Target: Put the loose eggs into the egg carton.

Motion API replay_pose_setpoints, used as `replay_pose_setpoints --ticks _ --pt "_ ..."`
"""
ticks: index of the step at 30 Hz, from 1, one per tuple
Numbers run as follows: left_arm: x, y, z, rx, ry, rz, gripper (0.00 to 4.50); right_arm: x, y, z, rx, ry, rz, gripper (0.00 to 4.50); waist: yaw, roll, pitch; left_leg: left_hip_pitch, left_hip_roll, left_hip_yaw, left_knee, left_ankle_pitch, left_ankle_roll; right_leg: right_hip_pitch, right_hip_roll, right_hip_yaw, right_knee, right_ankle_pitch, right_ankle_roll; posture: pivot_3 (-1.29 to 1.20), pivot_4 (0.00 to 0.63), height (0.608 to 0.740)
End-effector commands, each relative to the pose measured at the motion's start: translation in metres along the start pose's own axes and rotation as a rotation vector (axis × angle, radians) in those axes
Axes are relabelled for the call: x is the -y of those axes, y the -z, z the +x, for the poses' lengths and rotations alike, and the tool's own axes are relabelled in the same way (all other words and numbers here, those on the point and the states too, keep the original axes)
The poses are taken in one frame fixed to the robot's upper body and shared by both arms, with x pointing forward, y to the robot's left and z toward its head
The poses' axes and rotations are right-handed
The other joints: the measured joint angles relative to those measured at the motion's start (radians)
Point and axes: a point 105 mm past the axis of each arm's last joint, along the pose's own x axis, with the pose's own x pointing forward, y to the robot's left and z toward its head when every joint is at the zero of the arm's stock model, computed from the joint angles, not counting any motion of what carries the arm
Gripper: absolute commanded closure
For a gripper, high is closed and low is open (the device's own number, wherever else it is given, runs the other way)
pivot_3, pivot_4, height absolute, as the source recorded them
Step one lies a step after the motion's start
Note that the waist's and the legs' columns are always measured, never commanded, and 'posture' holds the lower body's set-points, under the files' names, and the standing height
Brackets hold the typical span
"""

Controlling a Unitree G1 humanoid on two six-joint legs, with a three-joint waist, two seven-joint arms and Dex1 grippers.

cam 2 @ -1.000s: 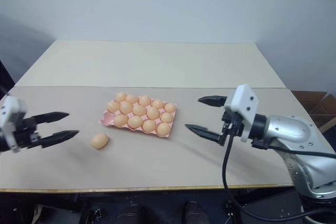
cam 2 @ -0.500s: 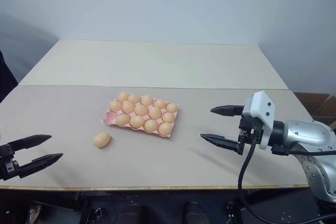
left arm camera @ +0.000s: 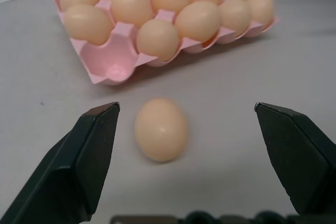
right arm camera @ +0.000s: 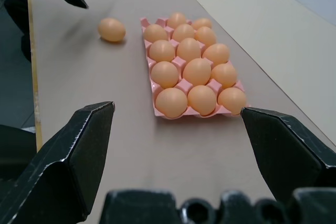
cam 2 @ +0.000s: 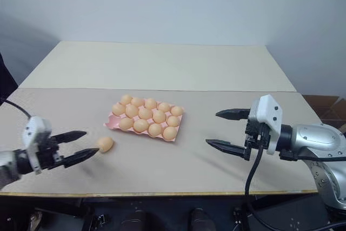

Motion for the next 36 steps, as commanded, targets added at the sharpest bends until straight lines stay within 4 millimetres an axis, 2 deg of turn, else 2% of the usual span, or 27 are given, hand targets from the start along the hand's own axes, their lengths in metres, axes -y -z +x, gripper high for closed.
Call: replay_pose_setpoints --ticks 1,7,10,16,18,23,27,32,36 --pt "-0.006 0.007 0.014 -0.043 -0.059 0.012 0.01 -0.004 -0.016 -0.001 0.030 -0.017 -0.059 0.00 0.000 0.000 0.000 0.000 0.000 0.000 0.000 0.000 0.000 0.000 0.000 0.000 0.000 0.000 0.000 0.00 0.150 0.740" --pt "-0.006 0.023 0.033 -0.116 -0.061 0.004 0.01 -0.012 -0.018 0.001 0.033 -0.064 -0.062 0.00 0.000 0.000 0.000 0.000 0.000 0.000 0.000 0.000 0.000 0.000 0.001 0.001 0.000 0.001 0.001 0.00 0.150 0.740" --pt "-0.008 0.025 0.037 -0.123 -0.088 0.007 0.65 -0.012 -0.019 0.002 0.033 -0.065 -0.065 0.00 0.000 0.000 0.000 0.000 0.000 0.000 0.000 0.000 0.000 0.000 0.001 0.001 0.000 0.001 0.001 0.00 0.150 0.740" --pt "-0.020 0.019 0.034 -0.105 -0.157 -0.020 2.58 -0.013 -0.020 0.002 0.034 -0.062 -0.068 0.00 0.001 0.000 0.000 0.000 0.000 0.000 0.000 0.000 0.000 0.000 0.001 0.001 0.000 0.001 0.001 0.00 0.150 0.740" --pt "-0.023 0.014 0.029 -0.095 -0.168 -0.025 2.90 -0.012 -0.019 0.002 0.032 -0.056 -0.067 0.00 -0.001 0.000 0.000 0.000 0.000 0.000 0.000 0.000 0.000 0.000 0.001 0.001 0.000 0.001 0.001 0.00 0.150 0.740" --pt "-0.019 -0.022 0.016 0.065 -0.078 -0.016 2.90 -0.012 -0.020 0.002 0.034 -0.043 -0.062 0.00 0.000 0.000 0.000 0.000 0.000 0.000 0.000 0.000 0.000 0.000 0.001 0.001 0.000 0.001 0.001 0.00 0.150 0.740" --pt "-0.032 -0.045 0.024 0.143 -0.110 -0.050 2.90 -0.014 -0.019 0.004 0.039 -0.041 -0.061 0.00 0.011 0.000 0.000 0.000 0.000 -0.001 0.000 0.000 0.000 0.001 0.000 -0.001 0.000 0.001 0.001 0.00 0.150 0.740" --pt "-0.043 -0.047 0.046 0.115 -0.129 -0.026 2.90 -0.017 -0.019 0.006 0.040 -0.043 -0.065 0.00 0.011 0.000 0.000 0.000 -0.001 -0.001 0.000 0.000 0.000 0.002 0.000 0.000 0.000 0.001 0.002 0.00 0.150 0.740" --pt "-0.043 -0.042 0.062 0.096 -0.105 -0.027 2.90 -0.019 -0.020 0.004 0.038 -0.037 -0.067 0.00 0.008 0.000 0.000 0.000 -0.002 -0.001 0.000 0.000 0.000 0.002 0.000 0.000 0.000 0.001 0.002 0.00 0.150 0.740"
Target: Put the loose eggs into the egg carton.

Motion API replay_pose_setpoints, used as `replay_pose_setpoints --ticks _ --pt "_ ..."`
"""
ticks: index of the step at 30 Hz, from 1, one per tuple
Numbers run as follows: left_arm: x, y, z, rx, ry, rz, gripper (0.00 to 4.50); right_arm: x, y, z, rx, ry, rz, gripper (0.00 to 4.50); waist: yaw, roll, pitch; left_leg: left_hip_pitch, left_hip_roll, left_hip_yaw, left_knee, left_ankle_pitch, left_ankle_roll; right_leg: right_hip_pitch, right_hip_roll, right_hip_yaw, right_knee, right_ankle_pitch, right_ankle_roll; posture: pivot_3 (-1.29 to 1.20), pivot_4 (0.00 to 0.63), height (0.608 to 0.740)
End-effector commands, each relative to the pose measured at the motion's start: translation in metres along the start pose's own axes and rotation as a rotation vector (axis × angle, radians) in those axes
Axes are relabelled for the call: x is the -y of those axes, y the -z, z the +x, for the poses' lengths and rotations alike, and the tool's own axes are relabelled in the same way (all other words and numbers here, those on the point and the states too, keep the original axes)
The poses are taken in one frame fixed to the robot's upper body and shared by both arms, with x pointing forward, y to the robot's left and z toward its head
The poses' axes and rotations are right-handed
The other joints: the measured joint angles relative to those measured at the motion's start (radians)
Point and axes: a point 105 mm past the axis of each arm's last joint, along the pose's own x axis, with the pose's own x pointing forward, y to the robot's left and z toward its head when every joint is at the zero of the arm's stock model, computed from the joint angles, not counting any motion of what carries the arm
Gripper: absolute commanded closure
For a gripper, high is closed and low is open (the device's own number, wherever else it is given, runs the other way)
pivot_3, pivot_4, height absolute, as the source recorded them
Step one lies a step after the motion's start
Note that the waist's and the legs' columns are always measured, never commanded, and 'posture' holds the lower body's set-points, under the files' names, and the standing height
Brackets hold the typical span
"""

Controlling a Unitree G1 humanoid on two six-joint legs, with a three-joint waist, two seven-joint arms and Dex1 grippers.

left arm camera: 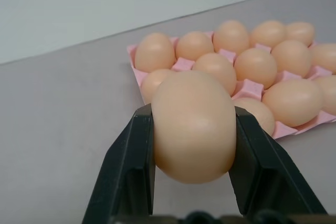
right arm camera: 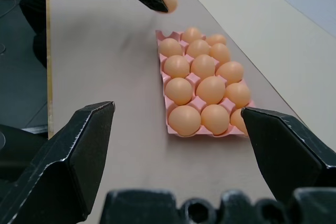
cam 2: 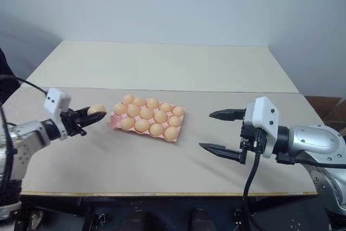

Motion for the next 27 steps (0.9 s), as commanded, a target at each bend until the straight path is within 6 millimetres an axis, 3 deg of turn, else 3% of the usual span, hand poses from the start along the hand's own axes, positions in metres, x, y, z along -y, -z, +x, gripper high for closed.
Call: replay_pose_setpoints --ticks 1,8,13,17,23,27 --pt "0.002 -0.005 0.009 0.016 0.020 0.047 2.90 -0.004 -0.010 -0.002 0.020 -0.002 -0.031 0.00 -0.001 0.000 0.000 0.000 0.000 0.000 0.000 0.000 0.000 0.000 0.000 0.000 0.000 0.000 0.000 0.00 0.150 0.740" --pt "0.001 -0.003 0.023 0.007 0.042 0.070 2.90 -0.006 -0.012 -0.002 0.016 0.006 -0.034 0.00 -0.005 0.000 0.000 0.000 0.000 -0.001 0.000 0.000 0.000 0.000 0.000 0.000 0.001 0.000 0.000 0.00 0.150 0.740" --pt "0.000 -0.007 0.026 -0.004 0.052 0.053 1.32 -0.006 -0.013 -0.002 0.016 0.023 -0.046 0.00 -0.007 0.000 0.000 0.000 0.000 -0.001 0.000 0.000 0.000 0.000 0.000 0.000 0.000 0.000 0.000 0.00 0.150 0.740" --pt "-0.002 -0.016 0.015 0.035 0.051 0.087 0.03 -0.007 -0.013 -0.001 0.012 0.037 -0.050 0.00 -0.008 0.000 0.000 0.000 0.000 -0.001 0.000 0.000 0.000 0.000 0.000 0.000 0.000 0.000 0.000 0.00 0.150 0.740" --pt "0.003 -0.028 -0.028 0.059 0.141 0.163 0.03 -0.008 -0.008 0.001 0.014 0.039 -0.028 0.00 -0.015 0.000 0.000 0.000 0.001 -0.001 0.000 0.000 0.000 0.000 0.000 0.000 0.001 0.000 0.000 0.00 0.150 0.740" --pt "0.013 -0.027 -0.055 0.061 0.158 0.172 0.03 0.003 -0.004 0.000 -0.003 0.076 -0.024 0.00 -0.011 0.000 0.000 0.000 0.000 0.000 0.000 0.000 0.000 0.000 0.000 0.000 0.000 0.000 0.000 0.00 0.150 0.740"
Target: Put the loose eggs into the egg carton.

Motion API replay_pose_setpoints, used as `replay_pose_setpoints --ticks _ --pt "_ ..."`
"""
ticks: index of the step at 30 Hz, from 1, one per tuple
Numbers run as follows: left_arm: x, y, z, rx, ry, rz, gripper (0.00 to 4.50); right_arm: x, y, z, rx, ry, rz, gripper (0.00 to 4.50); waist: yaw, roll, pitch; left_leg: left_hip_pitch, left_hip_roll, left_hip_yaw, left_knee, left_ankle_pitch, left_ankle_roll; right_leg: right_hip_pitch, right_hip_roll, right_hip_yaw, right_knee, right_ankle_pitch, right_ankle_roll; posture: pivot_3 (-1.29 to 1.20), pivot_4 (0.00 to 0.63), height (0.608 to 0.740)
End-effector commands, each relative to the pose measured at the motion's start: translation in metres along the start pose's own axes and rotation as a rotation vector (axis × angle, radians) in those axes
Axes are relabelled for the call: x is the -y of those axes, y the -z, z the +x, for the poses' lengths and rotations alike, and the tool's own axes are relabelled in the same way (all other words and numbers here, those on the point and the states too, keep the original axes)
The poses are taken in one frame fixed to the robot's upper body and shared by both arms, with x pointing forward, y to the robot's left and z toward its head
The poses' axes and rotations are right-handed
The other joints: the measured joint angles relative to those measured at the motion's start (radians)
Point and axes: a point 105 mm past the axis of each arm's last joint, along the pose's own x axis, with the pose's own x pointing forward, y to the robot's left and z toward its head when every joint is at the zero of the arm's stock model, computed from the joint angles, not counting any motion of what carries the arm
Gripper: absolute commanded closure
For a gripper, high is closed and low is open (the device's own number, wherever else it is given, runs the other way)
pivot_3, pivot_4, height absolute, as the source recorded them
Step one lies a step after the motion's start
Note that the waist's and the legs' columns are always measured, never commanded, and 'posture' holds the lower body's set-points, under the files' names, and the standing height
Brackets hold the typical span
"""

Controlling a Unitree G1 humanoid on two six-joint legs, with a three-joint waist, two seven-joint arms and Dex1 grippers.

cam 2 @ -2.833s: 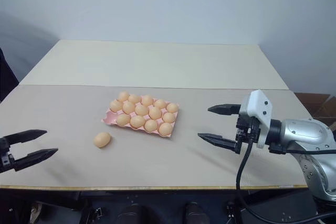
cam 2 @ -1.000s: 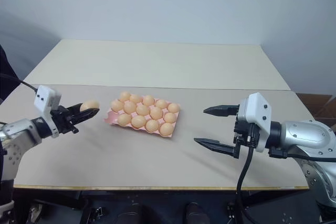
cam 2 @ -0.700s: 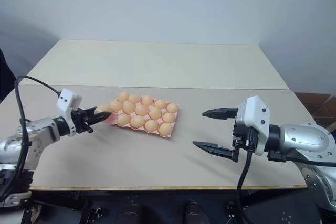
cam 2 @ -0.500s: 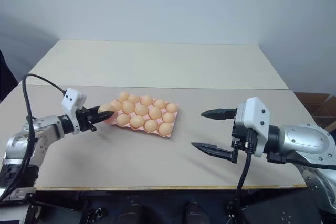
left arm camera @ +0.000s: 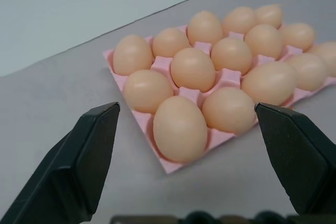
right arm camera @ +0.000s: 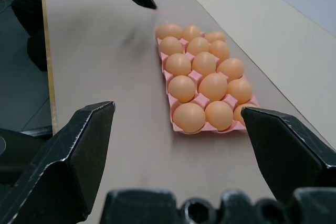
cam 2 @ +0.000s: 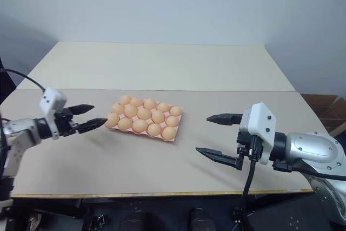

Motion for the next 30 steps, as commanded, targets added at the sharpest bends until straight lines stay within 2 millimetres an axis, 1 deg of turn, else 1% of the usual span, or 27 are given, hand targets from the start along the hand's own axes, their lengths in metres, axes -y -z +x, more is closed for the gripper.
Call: replay_pose_setpoints --ticks 1,3,6,9,11,16,20,23,30 --pt "0.016 -0.015 -0.020 0.038 0.037 0.053 0.03 0.012 -0.005 -0.003 0.007 0.047 -0.036 0.00 0.001 0.000 0.000 0.000 0.000 0.000 0.000 0.000 0.000 0.000 0.000 0.000 0.000 0.000 0.000 0.00 0.150 0.740" --pt "0.028 -0.012 -0.034 0.021 0.049 0.061 0.03 0.015 -0.004 -0.002 0.010 0.046 -0.028 0.00 0.001 0.000 0.000 0.000 0.000 0.001 0.000 0.000 0.000 0.000 0.000 0.000 0.000 -0.001 -0.002 0.00 0.150 0.740" --pt "0.044 -0.005 -0.054 -0.005 0.057 0.022 0.03 0.015 -0.001 -0.001 0.006 0.020 -0.009 0.00 0.001 0.000 0.000 0.000 0.000 0.001 0.000 0.000 0.000 -0.001 0.000 0.000 0.000 -0.002 -0.002 0.00 0.150 0.740" --pt "0.049 0.007 -0.064 -0.066 -0.025 -0.001 0.03 0.014 0.001 -0.001 -0.002 0.003 -0.003 0.00 0.002 0.000 0.000 0.000 0.000 0.001 0.000 0.000 0.000 -0.001 0.000 0.000 0.000 -0.002 -0.003 0.00 0.150 0.740" --pt "0.058 0.007 -0.070 -0.048 -0.036 -0.003 0.03 0.014 0.001 -0.002 0.008 -0.001 0.015 0.00 0.005 0.000 0.000 0.000 0.000 0.001 0.000 0.000 0.000 -0.001 -0.001 0.000 0.000 -0.004 -0.006 0.00 0.150 0.740" --pt "0.078 0.002 -0.080 -0.005 -0.084 -0.025 0.03 0.018 0.005 0.000 0.011 -0.042 0.046 0.00 0.003 0.000 0.000 0.000 0.000 0.000 0.000 0.000 0.000 0.000 -0.001 0.000 -0.001 -0.004 -0.006 0.00 0.150 0.740" --pt "0.087 0.003 -0.086 -0.006 -0.088 -0.040 0.03 0.023 0.002 0.002 0.017 -0.073 0.034 0.00 0.000 0.000 0.000 0.001 0.000 0.001 0.000 0.000 0.000 0.000 0.000 0.000 0.000 -0.004 -0.006 0.00 0.150 0.740" --pt "0.088 0.003 -0.087 -0.012 -0.095 -0.041 0.03 0.024 0.003 0.004 0.016 -0.086 0.033 0.00 0.002 0.000 0.000 0.001 0.000 0.001 0.000 0.000 0.000 0.000 0.000 0.000 0.000 -0.004 -0.006 0.00 0.150 0.740" --pt "0.086 -0.003 -0.083 0.012 -0.078 -0.039 0.03 0.025 0.006 0.005 0.005 -0.114 0.024 0.00 0.004 0.000 0.000 0.000 0.000 0.001 0.000 0.000 0.000 0.000 0.000 0.000 -0.001 -0.004 -0.006 0.00 0.150 0.740"
